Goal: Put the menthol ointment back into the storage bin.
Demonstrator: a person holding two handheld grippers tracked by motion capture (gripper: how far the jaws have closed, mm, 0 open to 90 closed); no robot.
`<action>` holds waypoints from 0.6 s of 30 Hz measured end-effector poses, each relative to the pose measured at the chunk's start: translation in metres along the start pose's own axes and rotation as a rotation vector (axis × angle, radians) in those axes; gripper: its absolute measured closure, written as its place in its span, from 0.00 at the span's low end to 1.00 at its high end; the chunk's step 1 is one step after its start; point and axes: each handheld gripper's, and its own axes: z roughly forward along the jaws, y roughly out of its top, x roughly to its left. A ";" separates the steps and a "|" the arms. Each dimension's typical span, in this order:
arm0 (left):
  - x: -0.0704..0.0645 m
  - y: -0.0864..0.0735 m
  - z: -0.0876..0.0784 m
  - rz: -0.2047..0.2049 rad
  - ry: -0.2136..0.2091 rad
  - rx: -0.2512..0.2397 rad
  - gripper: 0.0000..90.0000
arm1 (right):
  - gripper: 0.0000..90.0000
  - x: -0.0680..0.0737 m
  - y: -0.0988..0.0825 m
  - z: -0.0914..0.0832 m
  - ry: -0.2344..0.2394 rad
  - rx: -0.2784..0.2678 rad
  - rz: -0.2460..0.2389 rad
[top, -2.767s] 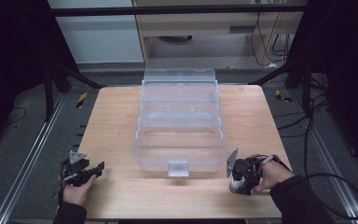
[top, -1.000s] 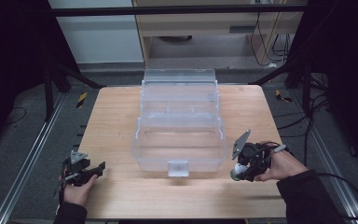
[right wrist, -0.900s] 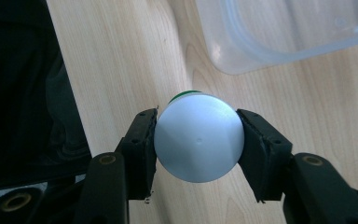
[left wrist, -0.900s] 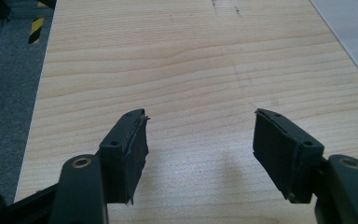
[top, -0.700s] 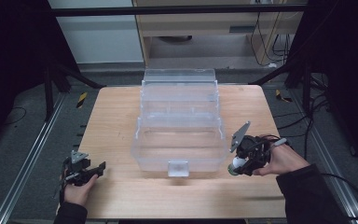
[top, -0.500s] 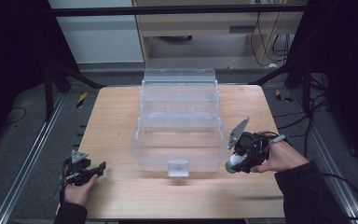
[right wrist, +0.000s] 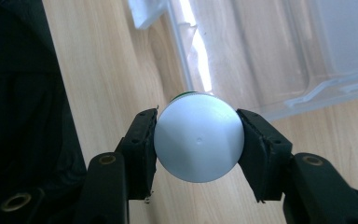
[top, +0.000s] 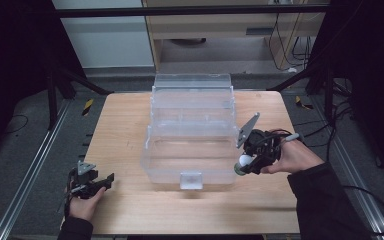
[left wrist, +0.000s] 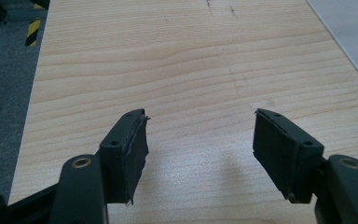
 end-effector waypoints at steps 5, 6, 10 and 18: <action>0.000 0.000 0.000 0.000 0.001 0.000 0.38 | 0.56 -0.006 0.008 -0.001 -0.004 -0.022 -0.017; 0.000 0.000 0.000 0.000 0.001 0.000 0.38 | 0.56 -0.006 0.008 -0.001 -0.004 -0.022 -0.017; 0.000 0.000 0.000 0.000 0.000 -0.002 0.39 | 0.56 -0.013 0.015 0.001 -0.004 -0.030 -0.016; 0.000 0.001 0.000 0.006 -0.002 -0.003 0.38 | 0.56 -0.022 0.022 0.011 -0.007 -0.031 -0.008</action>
